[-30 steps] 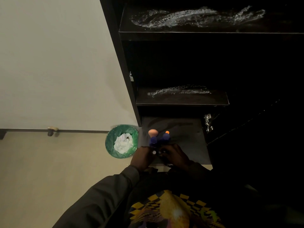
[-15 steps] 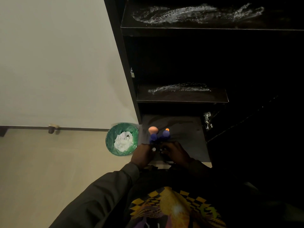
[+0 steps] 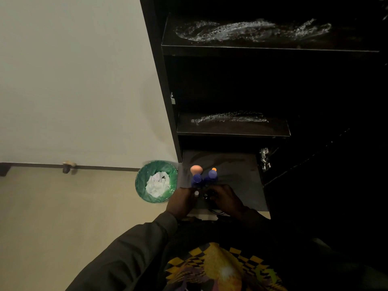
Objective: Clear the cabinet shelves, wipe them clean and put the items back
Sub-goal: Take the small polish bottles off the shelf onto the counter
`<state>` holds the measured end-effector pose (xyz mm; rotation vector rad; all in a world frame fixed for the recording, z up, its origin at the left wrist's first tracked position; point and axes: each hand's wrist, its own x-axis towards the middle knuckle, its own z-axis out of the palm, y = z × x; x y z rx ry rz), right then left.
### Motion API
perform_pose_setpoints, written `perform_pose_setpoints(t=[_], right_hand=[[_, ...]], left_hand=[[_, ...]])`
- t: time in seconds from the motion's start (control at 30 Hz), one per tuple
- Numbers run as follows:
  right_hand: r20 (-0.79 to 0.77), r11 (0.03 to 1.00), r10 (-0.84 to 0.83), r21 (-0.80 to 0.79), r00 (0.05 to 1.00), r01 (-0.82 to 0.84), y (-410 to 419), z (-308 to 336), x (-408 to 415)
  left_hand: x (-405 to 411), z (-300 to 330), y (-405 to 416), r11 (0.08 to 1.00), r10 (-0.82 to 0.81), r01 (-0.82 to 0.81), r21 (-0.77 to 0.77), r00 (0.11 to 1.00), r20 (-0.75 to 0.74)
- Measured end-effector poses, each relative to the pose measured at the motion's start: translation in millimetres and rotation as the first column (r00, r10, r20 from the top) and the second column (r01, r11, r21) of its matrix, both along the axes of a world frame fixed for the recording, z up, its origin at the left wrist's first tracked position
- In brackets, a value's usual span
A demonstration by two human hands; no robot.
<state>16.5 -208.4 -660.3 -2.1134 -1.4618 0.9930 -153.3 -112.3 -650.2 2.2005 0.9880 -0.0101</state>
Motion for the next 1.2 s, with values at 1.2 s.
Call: perform_pose_setpoints(t=[1.2], right_hand=[[0.184, 0.888, -0.349, 0.379, 0.919, 0.261, -43.9, 27.6, -15.7]], left_hand=[[-32.3, 31.8, 3.4, 0.99, 0.109, -0.108, 0.091, 0.994, -0.001]])
